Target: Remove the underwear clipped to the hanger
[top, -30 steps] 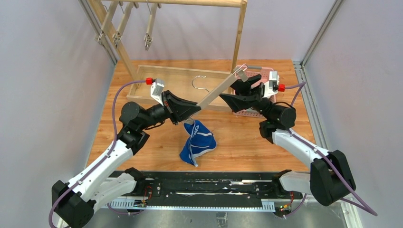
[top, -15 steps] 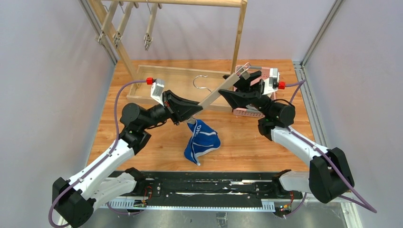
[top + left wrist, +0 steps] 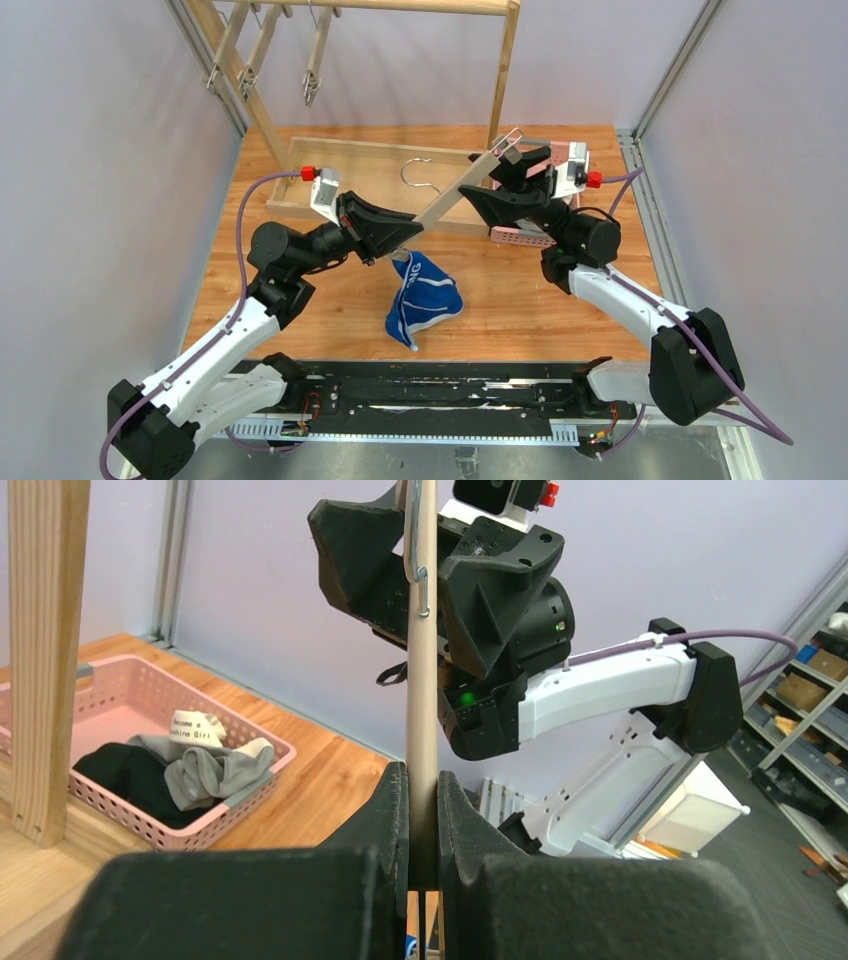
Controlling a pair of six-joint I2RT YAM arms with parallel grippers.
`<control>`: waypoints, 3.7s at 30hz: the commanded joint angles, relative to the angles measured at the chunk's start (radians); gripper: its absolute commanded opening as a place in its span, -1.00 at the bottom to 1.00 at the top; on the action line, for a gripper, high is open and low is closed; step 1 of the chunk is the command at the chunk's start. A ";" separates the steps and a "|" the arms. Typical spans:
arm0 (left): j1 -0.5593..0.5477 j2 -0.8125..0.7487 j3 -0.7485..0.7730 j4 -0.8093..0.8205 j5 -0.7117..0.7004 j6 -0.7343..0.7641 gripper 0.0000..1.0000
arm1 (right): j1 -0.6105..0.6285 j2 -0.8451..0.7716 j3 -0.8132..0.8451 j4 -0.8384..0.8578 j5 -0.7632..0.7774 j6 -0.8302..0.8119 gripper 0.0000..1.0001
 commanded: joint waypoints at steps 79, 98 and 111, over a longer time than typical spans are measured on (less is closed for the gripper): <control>-0.011 -0.078 -0.041 -0.141 -0.151 0.224 -0.27 | 0.043 -0.023 0.084 0.039 -0.017 0.105 -0.99; -0.011 -0.016 0.044 -0.113 -0.085 0.255 0.19 | 0.043 -0.039 0.091 0.044 -0.025 0.141 -0.99; -0.011 0.094 0.103 -0.007 -0.025 0.191 0.00 | 0.044 -0.032 0.094 0.045 -0.028 0.144 -0.99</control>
